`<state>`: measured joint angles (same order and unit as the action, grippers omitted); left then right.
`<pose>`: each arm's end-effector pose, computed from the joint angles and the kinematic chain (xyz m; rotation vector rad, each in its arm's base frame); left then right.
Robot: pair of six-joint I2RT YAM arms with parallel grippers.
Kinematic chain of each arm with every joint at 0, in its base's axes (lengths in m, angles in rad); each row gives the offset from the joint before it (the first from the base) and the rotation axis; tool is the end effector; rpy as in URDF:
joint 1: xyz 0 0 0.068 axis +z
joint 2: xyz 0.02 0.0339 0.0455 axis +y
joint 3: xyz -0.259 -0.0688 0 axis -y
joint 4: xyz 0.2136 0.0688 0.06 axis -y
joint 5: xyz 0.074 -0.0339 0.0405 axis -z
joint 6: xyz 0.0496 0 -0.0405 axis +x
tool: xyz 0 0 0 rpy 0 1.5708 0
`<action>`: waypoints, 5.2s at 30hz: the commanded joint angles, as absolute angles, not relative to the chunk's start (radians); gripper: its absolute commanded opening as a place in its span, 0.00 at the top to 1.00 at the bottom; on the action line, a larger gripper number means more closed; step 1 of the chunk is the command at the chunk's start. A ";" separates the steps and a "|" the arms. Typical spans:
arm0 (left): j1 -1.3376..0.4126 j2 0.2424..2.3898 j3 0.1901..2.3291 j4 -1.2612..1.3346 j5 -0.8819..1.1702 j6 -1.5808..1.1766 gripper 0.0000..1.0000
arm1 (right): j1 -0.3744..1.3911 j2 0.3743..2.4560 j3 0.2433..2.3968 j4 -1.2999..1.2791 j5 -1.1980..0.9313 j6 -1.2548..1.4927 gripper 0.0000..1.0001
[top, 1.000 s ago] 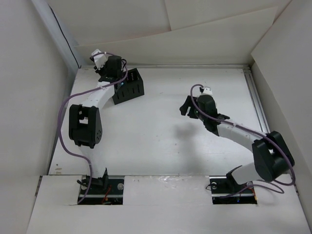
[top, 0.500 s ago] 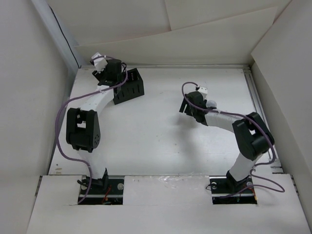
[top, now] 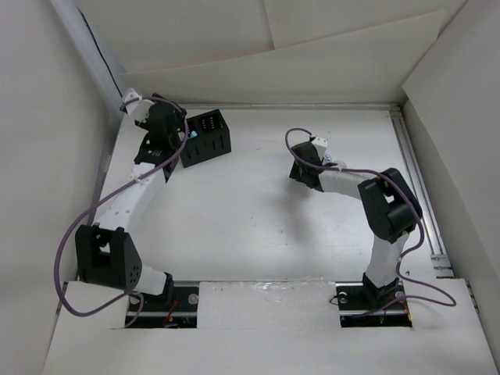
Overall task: Sort the stationery into containers
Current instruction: Pick up the pen from the center of the board, then place the pen in the storage box.
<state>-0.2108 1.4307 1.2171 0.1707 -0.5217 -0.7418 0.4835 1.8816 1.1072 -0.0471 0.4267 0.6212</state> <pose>0.3202 -0.0432 0.3783 -0.7977 1.4067 -0.3165 0.3416 0.1562 0.1664 0.3526 2.2737 0.0502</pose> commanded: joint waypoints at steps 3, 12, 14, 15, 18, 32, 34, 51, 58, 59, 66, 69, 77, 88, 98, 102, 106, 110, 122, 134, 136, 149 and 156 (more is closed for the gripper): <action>-0.255 1.309 1.004 0.287 -0.391 -0.847 0.55 | 0.476 1.921 1.169 -0.072 0.454 0.641 0.68; -0.275 1.227 0.830 0.313 -0.134 -0.818 0.55 | 0.524 1.813 1.103 -0.063 0.463 0.618 1.00; -0.275 1.238 0.830 0.295 -0.085 -0.808 0.55 | 0.544 1.737 1.074 -0.054 0.439 0.591 1.00; -0.275 1.252 0.841 0.285 -0.028 -0.796 0.56 | 0.569 1.711 1.065 -0.054 0.427 0.591 1.00; -0.275 1.293 0.865 0.265 0.093 -0.796 0.56 | 0.606 1.619 1.032 -0.045 0.347 0.545 1.00; -0.403 1.480 1.026 0.250 0.383 -0.759 0.43 | 0.667 1.427 0.913 0.057 -0.038 0.407 0.99; -0.403 1.522 1.047 0.250 0.393 -0.759 0.43 | 0.678 1.416 0.913 0.069 -0.057 0.396 0.99; -0.474 1.664 1.118 0.238 0.337 -0.759 0.61 | 0.698 1.416 0.894 0.112 -0.123 0.396 0.99; -0.483 1.683 1.118 0.261 0.368 -0.768 0.64 | 0.698 1.388 0.885 0.132 -0.133 0.396 0.99; -0.483 1.683 1.118 0.261 0.368 -0.769 0.69 | 0.687 1.378 0.876 0.141 -0.144 0.396 0.99; -0.483 1.683 1.109 0.293 0.410 -0.802 1.00 | 0.667 1.387 0.876 0.152 -0.173 0.405 0.97; -0.483 1.683 1.098 0.293 0.388 -0.811 1.00 | 0.658 1.387 0.867 0.161 -0.173 0.405 0.89; -0.436 1.637 1.143 0.256 0.339 -0.821 1.00 | 0.627 1.292 0.838 0.161 -0.195 0.414 0.27; -0.236 1.634 1.448 0.052 -0.013 -0.854 1.00 | 0.586 1.206 0.796 0.161 -0.213 0.423 0.20; -0.198 1.749 1.730 -0.167 -0.521 -0.661 1.00 | 0.586 1.187 0.785 0.161 -0.190 0.423 0.97; -0.198 1.781 1.741 -0.143 -0.642 -0.586 1.00 | 0.586 1.187 0.776 0.161 -0.172 0.423 0.95; -0.198 1.822 1.770 -0.143 -0.715 -0.548 1.00 | 0.577 1.187 0.776 0.161 -0.172 0.423 0.93; -0.198 1.841 1.770 -0.110 -0.758 -0.500 1.00 | 0.577 1.187 0.776 0.161 -0.172 0.423 0.91; -0.233 1.917 1.741 0.024 -0.854 -0.379 1.00 | 0.577 1.187 0.776 0.161 -0.172 0.423 0.87; -0.244 1.927 1.690 0.092 -0.916 -0.336 1.00 | 0.577 1.167 0.767 0.161 -0.152 0.423 0.84; -0.244 1.937 1.690 0.104 -0.925 -0.327 1.00 | 0.577 1.167 0.767 0.161 -0.152 0.423 0.84; -0.265 1.956 1.621 0.147 -0.934 -0.340 1.00 | 0.568 1.167 0.758 0.161 -0.114 0.433 0.82; -0.285 1.934 1.585 0.150 -0.956 -0.360 0.86 | 0.558 1.158 0.749 0.161 -0.083 0.433 0.73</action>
